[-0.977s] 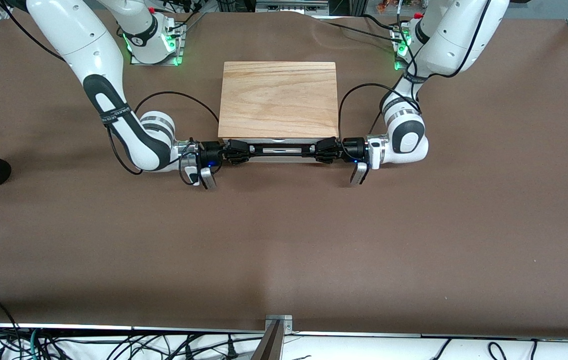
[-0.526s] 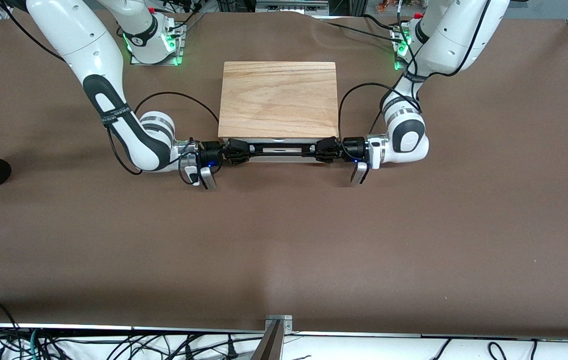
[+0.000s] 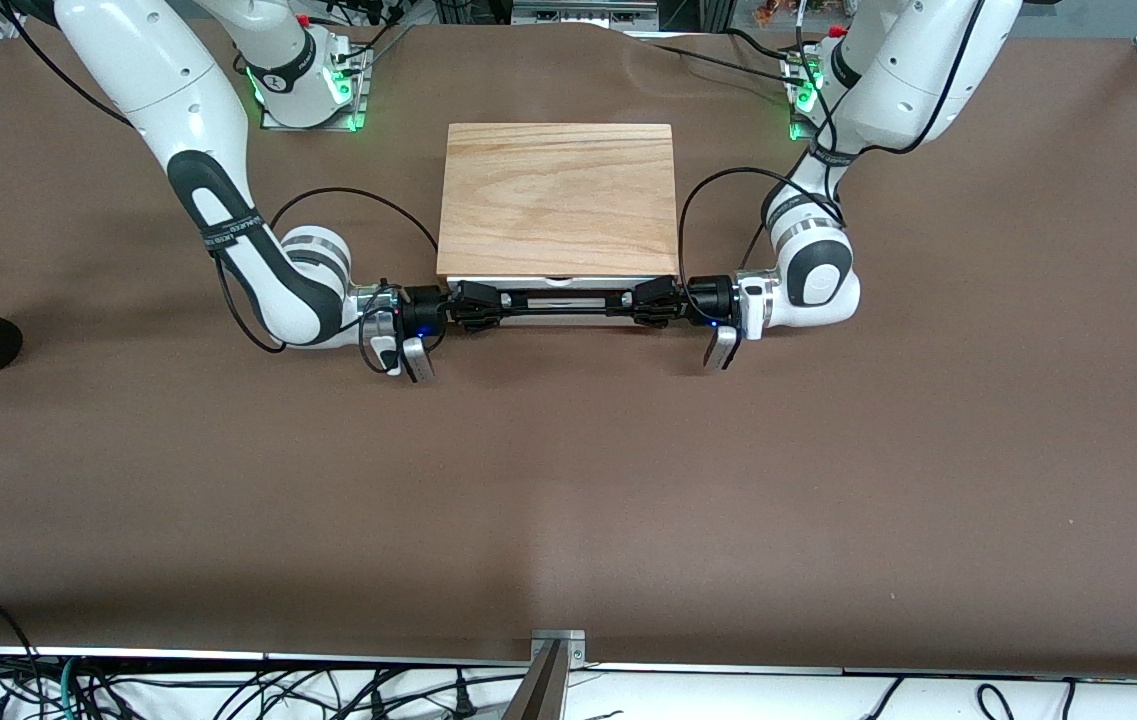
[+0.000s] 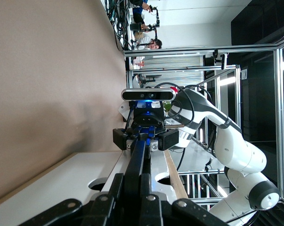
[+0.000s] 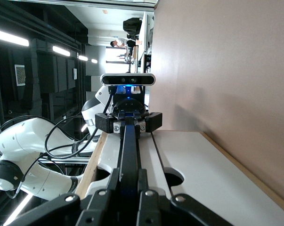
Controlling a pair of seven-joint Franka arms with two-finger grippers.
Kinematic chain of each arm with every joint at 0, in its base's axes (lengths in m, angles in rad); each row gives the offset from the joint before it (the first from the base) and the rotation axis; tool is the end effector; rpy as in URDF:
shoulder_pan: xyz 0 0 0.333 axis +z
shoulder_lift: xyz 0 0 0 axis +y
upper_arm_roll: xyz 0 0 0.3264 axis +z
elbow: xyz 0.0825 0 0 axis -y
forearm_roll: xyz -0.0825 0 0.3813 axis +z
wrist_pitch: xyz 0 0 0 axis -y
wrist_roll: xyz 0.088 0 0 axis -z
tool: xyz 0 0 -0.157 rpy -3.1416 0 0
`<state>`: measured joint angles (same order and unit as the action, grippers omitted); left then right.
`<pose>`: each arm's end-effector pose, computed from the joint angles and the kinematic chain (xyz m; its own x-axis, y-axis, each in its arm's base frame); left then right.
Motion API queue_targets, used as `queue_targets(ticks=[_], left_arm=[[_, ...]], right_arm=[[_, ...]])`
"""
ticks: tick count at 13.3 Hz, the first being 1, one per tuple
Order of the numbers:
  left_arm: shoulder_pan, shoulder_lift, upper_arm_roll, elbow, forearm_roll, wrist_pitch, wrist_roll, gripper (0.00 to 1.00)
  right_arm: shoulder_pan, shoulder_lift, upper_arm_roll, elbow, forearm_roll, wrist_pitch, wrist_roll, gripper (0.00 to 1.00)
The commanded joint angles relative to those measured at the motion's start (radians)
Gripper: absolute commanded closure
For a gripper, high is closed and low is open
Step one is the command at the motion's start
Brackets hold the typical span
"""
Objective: Pull top drawer with both arms simultaneously
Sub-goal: 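Pull the drawer outward with both grippers together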
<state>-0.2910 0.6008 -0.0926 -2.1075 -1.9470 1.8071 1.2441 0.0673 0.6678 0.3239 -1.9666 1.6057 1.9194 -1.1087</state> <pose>0.4969 -0.3327 0.1614 0.9962 0.0680 0.0550 -0.0538 -0.0180 0.9984 0.5190 0.3359 0.1700 0.9907 0.1252 0.0530 0.0633 -0.0798 -0.9948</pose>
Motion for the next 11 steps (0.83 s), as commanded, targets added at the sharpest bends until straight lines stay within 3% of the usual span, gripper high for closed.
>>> queue_targets(ticks=[1,6,11], left_arm=[[0.000,0.027,0.004,0.035,0.005,0.006,0.012,1.00],[0.000,0.068,0.022,0.109,-0.001,0.009,-0.032,1.00],[0.000,0.126,0.056,0.240,-0.001,0.009,-0.130,1.00]], right_arm=[[-0.004,0.032,-0.014,0.109,0.016,0.018,0.069,1.00],[-0.006,0.073,-0.039,0.202,0.008,0.018,0.124,1.00],[-0.006,0.119,-0.063,0.308,0.007,0.018,0.185,1.00]])
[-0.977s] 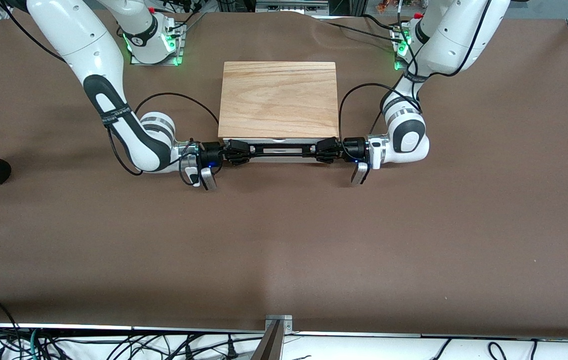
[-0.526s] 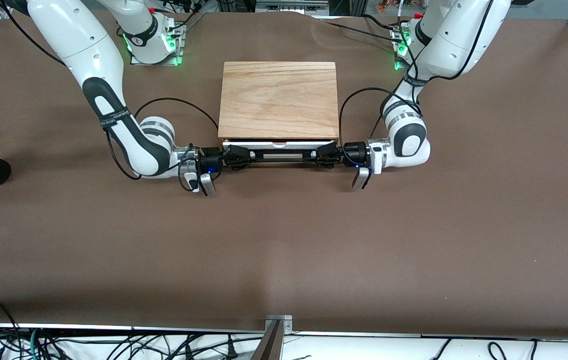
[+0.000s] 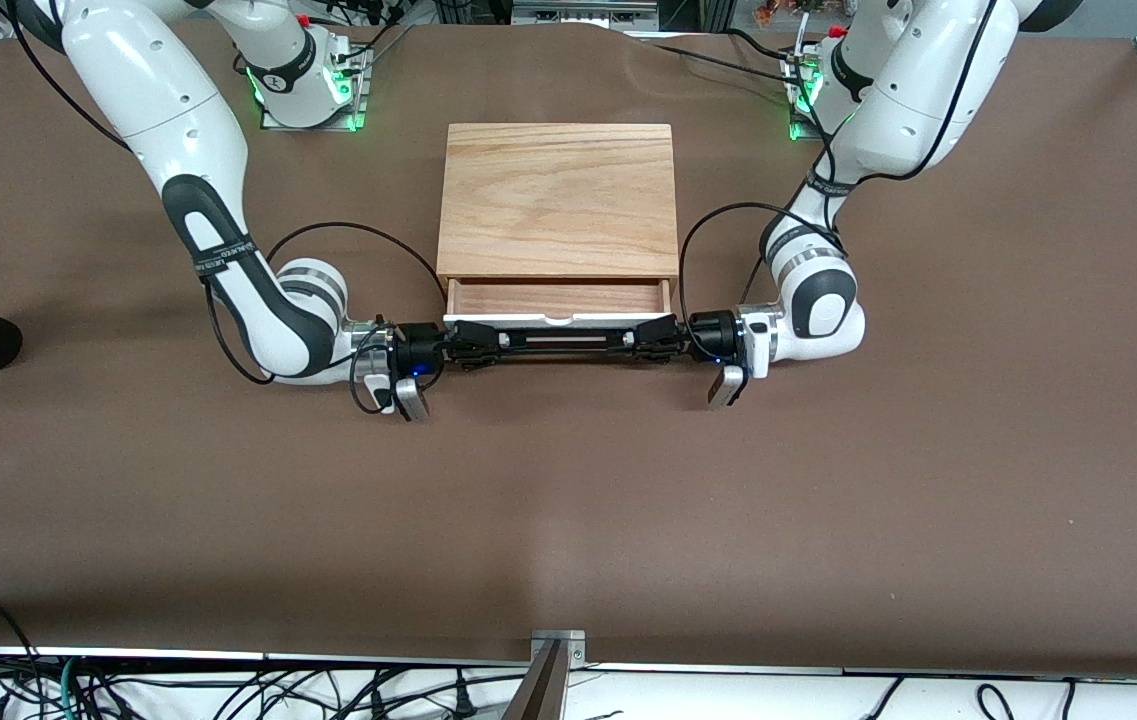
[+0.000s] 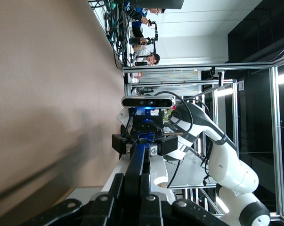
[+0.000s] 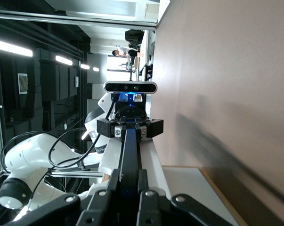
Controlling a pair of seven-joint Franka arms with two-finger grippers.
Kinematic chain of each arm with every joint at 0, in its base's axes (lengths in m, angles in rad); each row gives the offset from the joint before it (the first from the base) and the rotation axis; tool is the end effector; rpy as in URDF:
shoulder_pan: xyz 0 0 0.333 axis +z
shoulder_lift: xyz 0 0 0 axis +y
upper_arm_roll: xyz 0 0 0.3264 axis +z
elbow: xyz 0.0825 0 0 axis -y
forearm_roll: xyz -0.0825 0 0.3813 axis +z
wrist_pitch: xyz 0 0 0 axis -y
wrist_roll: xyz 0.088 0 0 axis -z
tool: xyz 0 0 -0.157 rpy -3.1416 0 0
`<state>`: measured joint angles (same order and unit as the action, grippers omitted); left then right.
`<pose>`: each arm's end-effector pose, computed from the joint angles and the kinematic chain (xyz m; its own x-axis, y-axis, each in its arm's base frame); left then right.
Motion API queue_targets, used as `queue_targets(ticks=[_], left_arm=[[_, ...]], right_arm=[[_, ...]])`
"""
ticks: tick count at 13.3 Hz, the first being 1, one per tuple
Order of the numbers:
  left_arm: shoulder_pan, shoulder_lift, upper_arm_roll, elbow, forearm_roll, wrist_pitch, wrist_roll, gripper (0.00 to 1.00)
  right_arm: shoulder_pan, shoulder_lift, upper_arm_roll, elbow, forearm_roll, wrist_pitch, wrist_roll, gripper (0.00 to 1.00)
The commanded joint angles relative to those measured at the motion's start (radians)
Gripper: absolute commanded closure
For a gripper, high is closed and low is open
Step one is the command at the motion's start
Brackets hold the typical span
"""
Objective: Pull top drawer with both arms simultaneously
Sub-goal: 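Pull the drawer outward with both grippers together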
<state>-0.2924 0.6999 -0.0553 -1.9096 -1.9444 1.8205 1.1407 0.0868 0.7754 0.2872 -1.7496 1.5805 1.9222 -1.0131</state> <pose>0.5645 -0.3313 0.1649 0.9928 0.1096 0.0475 -0.0471 -0.0063 0.9989 0.5867 0.3364 0.1748 0.9943 0.0851 0.0648 0.0711 -0.0740 -0.9947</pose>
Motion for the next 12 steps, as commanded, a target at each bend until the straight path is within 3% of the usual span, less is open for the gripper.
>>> queue_targets(ticks=[1,6,12], left_arm=[[0.001,0.038,0.019,0.058,-0.004,-0.003,-0.036,1.00],[-0.004,0.114,0.054,0.165,-0.016,-0.001,-0.073,1.00],[-0.010,0.161,0.078,0.239,-0.014,0.017,-0.137,1.00]], right_arm=[[-0.025,0.021,-0.034,0.108,0.032,0.015,0.099,1.00],[-0.024,0.102,-0.036,0.214,0.033,0.026,0.102,1.00],[-0.025,0.122,-0.034,0.219,0.032,0.024,0.096,1.00]])
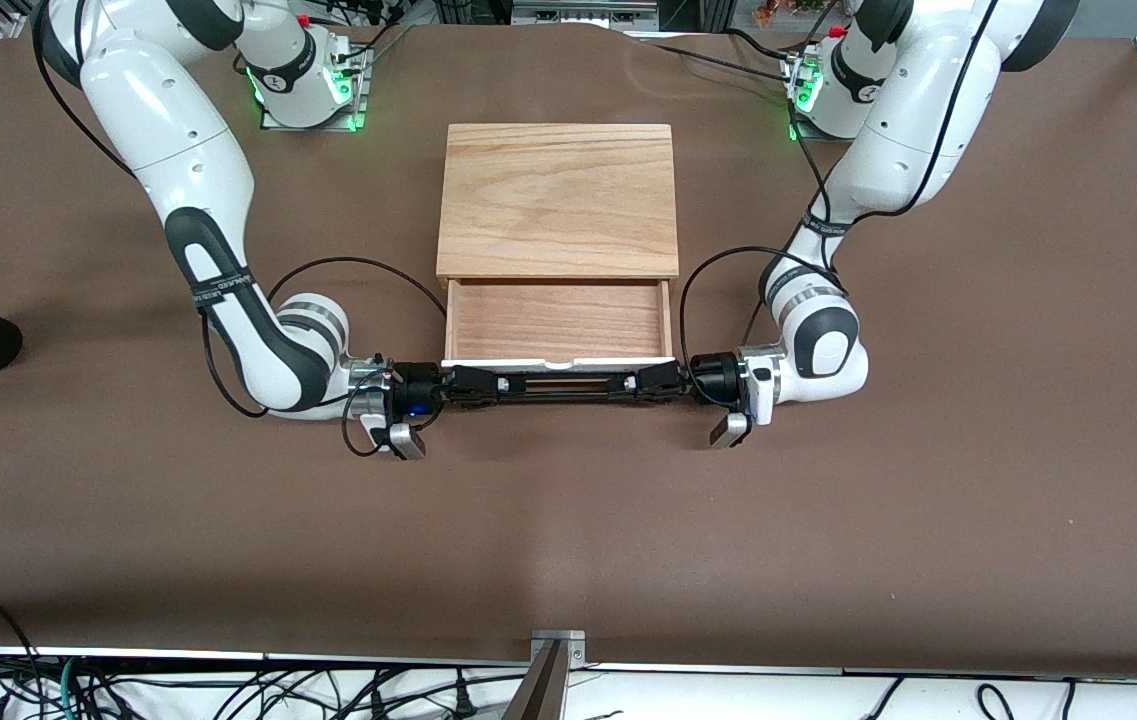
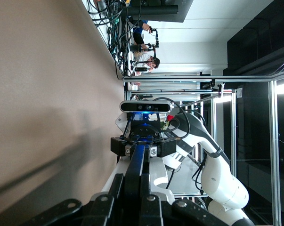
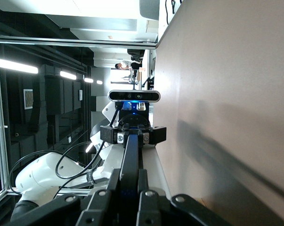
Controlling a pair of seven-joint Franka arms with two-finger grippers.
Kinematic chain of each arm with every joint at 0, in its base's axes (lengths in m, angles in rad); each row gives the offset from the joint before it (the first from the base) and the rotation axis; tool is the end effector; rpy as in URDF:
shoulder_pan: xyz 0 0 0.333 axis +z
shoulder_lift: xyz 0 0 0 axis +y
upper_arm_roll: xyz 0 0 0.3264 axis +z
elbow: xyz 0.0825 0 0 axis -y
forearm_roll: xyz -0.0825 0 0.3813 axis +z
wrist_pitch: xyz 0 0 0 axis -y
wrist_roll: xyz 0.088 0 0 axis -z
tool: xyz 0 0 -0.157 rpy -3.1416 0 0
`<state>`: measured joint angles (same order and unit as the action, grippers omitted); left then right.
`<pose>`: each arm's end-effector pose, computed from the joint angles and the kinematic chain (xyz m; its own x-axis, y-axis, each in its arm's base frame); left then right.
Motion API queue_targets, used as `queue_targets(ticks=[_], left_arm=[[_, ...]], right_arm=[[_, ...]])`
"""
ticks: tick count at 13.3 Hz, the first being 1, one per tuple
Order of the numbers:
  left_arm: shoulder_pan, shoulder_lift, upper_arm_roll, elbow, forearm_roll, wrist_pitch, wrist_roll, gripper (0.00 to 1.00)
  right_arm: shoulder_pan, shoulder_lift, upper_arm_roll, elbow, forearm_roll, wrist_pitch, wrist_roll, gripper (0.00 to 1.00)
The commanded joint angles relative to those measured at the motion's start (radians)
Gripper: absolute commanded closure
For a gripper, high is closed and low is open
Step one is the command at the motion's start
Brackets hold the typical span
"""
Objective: Pull top drawer with both arms simultaneously
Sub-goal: 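Pull the drawer outward with both grippers together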
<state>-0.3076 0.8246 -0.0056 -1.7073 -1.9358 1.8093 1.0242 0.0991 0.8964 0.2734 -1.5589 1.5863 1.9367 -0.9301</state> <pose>0.6193 -0.3294 0.1556 0.9925 0.1215 0.0161 -0.0170 0.0067 0.9998 0.6373 0.3378 0.1655 0.9987 0.0292 0.0422 0.0439 -0.0591 -0.9973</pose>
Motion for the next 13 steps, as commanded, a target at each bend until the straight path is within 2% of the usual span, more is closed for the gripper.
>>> queue_targets(ticks=[1,4,5,6,7,8,10,11,12,13], left_arm=[[0.004,0.042,0.042,0.047,-0.025,0.028,-0.025,1.00],[0.002,0.077,0.049,0.093,-0.025,0.039,-0.048,1.00],[0.002,0.079,0.053,0.097,-0.026,0.045,-0.055,1.00],[0.002,0.080,0.058,0.097,-0.032,0.044,-0.055,1.00],[0.002,0.082,0.059,0.097,-0.032,0.044,-0.055,1.00],[0.002,0.082,0.059,0.095,-0.032,0.044,-0.055,1.00],[0.002,0.080,0.059,0.095,-0.035,0.044,-0.050,1.00],[0.004,0.077,0.058,0.091,-0.035,0.044,-0.052,0.90],[0.005,0.073,0.058,0.083,-0.034,0.042,-0.053,0.84],[0.007,0.067,0.058,0.075,-0.032,0.041,-0.053,0.65]], right_arm=[[-0.038,0.001,-0.020,0.026,0.024,0.005,0.010,1.00],[-0.038,-0.008,-0.020,0.025,0.006,0.002,0.013,1.00],[-0.038,-0.013,-0.020,0.023,0.004,0.002,0.019,0.90],[-0.038,-0.013,-0.020,0.025,0.000,0.001,0.016,0.69],[-0.038,-0.011,-0.020,0.023,-0.003,0.001,0.013,0.15],[-0.039,-0.010,-0.020,0.023,-0.024,0.001,0.004,0.00],[-0.039,-0.010,-0.022,0.023,-0.051,0.001,0.005,0.00],[-0.039,-0.011,-0.020,0.023,-0.051,0.002,0.010,0.00],[-0.039,-0.013,-0.022,0.023,-0.051,0.001,0.014,0.00],[-0.039,-0.014,-0.022,0.023,-0.051,0.001,0.019,0.00]])
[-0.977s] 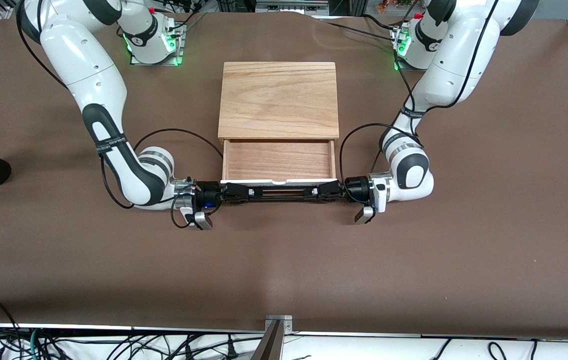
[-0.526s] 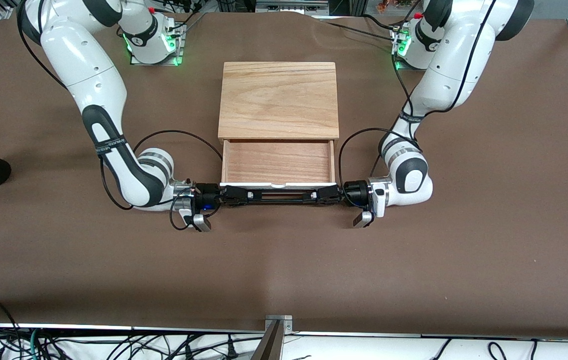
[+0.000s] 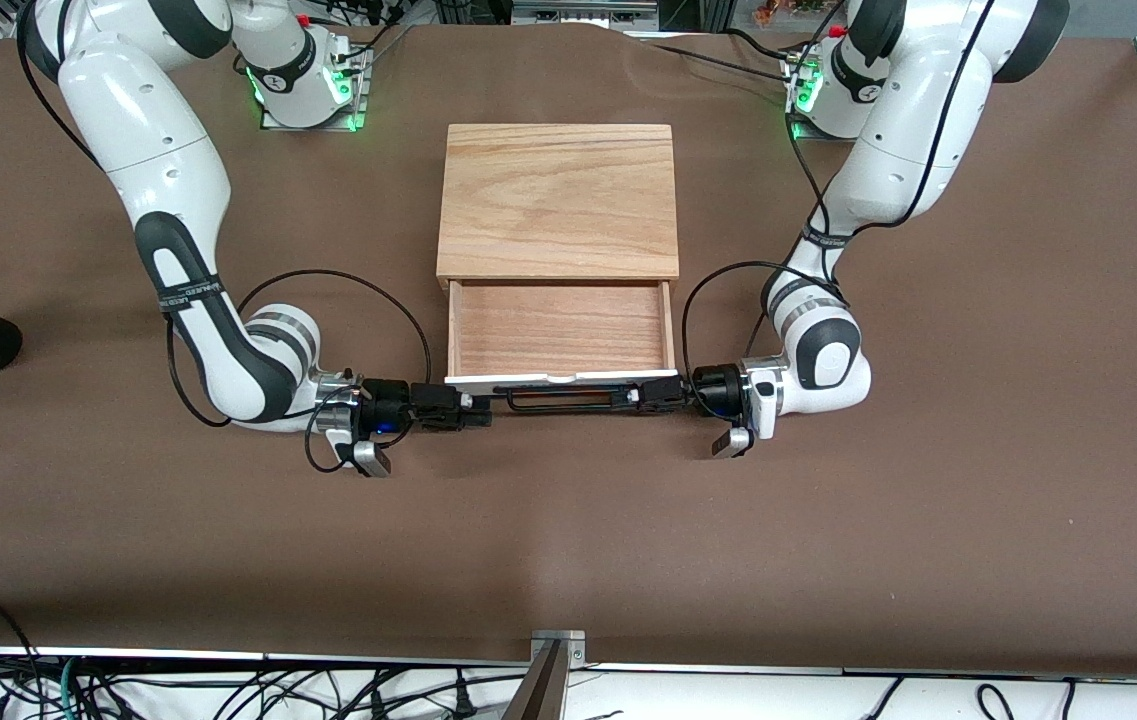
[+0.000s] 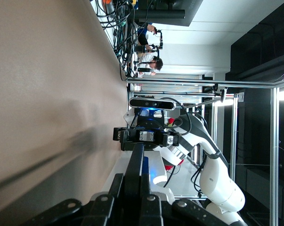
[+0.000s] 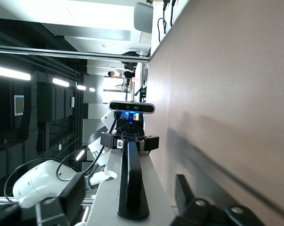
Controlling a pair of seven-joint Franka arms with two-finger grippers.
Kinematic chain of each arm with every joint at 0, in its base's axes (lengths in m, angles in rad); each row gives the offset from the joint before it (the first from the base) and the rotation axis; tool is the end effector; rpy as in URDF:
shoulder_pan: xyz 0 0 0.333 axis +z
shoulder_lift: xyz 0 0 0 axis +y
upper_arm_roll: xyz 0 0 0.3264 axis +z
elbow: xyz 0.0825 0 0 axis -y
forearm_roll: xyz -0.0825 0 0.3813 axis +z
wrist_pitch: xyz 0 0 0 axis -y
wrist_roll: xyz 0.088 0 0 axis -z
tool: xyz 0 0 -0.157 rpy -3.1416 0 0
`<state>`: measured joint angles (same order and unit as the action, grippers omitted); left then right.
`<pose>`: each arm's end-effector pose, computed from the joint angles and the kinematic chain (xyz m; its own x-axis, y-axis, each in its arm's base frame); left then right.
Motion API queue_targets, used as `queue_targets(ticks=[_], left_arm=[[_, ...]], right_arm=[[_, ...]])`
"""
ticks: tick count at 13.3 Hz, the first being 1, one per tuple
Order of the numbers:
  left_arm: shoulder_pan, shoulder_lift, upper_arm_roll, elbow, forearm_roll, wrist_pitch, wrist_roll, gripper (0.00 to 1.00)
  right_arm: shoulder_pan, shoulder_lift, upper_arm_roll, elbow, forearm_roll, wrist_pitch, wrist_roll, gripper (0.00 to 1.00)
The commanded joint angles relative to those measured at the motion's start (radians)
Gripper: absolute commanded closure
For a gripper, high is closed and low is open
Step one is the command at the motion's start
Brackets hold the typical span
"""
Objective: Pull top drawer with both arms simultaneously
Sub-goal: 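Pull the drawer outward with both grippers together, then open both grippers and release the drawer ends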
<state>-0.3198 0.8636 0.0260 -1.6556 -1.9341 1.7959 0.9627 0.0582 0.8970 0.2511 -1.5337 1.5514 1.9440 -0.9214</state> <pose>0.6321 -0.3244 0.1478 0.9924 0.1209 -0.0234 0.0229 0.0055 0.9997 0.6613 0.2985 0.1670 0.9976 -0.0081 0.0690 0.0678 -0.0992 -0.9928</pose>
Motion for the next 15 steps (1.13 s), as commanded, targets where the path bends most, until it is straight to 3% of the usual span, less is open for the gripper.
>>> queue_targets(ticks=[1,2,6,8,10,12,15], left_arm=[[0.018,0.017,0.023,0.010,-0.034,0.054,0.011,0.46],[0.018,0.008,0.022,0.002,-0.034,0.054,0.008,0.41],[0.021,-0.034,0.022,-0.004,-0.031,0.052,-0.071,0.41],[0.024,-0.075,0.022,-0.038,-0.025,0.052,-0.108,0.37],[0.030,-0.136,0.022,-0.099,-0.017,0.052,-0.114,0.00],[0.041,-0.194,0.022,-0.148,0.003,0.057,-0.134,0.00],[0.103,-0.322,0.023,-0.151,0.295,0.114,-0.335,0.00]], right_arm=[[0.002,-0.018,-0.003,-0.002,-0.016,-0.007,0.013,0.00],[0.002,-0.023,-0.004,-0.002,-0.017,-0.007,0.015,0.00],[0.002,-0.036,-0.009,-0.002,-0.022,-0.007,0.018,0.00],[0.002,-0.068,-0.024,-0.002,-0.101,-0.007,0.082,0.00],[0.002,-0.133,-0.064,0.000,-0.271,-0.007,0.208,0.00],[0.002,-0.208,-0.102,-0.009,-0.470,-0.011,0.281,0.00],[0.002,-0.341,-0.165,-0.014,-0.792,-0.080,0.425,0.00]])
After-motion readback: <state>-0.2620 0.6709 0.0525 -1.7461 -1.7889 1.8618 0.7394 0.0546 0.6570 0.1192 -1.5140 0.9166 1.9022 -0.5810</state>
